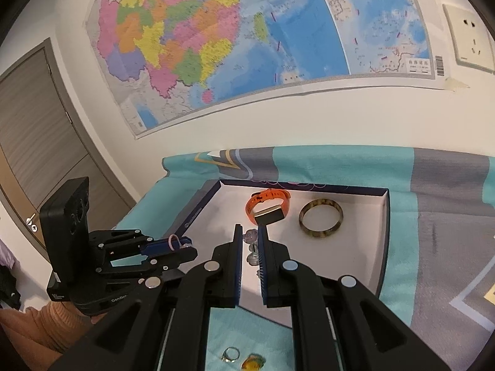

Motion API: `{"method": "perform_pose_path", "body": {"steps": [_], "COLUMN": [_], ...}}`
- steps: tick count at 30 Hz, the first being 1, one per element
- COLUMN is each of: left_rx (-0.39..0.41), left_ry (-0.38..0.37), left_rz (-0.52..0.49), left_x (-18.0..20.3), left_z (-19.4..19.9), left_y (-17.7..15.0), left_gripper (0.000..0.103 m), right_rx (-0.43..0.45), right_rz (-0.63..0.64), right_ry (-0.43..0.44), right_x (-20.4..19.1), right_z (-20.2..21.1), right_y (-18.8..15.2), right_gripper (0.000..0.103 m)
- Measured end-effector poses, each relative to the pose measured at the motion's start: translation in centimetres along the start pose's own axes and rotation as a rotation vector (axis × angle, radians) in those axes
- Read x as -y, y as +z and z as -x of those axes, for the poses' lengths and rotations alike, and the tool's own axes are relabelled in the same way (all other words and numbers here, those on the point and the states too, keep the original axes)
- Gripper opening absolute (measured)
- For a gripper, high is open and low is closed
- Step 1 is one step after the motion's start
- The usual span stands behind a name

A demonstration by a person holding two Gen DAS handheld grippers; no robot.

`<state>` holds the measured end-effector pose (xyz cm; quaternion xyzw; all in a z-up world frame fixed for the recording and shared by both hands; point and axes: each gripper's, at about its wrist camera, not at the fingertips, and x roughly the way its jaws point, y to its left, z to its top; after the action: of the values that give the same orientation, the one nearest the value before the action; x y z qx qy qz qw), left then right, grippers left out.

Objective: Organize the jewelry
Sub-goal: 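Carry the pink ring and crystal bracelet into the box and release both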

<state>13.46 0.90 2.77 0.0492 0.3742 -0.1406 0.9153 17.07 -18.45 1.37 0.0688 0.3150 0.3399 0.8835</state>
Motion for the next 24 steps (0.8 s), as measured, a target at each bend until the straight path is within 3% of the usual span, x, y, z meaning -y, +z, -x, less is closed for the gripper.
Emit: {"method": "perform_pose_path", "body": {"steps": [24], "left_rx": [-0.092], "left_ry": [0.063], "left_rz": [-0.015], "left_x": [-0.8], "left_z": [-6.0], "left_y": [2.1], "left_gripper": [0.016], "right_rx": [-0.053], "right_rz": [-0.024], "right_ry": [-0.014], "right_x": [1.7], "right_z": [-5.3], "right_y": [1.9], "right_gripper": [0.008]}}
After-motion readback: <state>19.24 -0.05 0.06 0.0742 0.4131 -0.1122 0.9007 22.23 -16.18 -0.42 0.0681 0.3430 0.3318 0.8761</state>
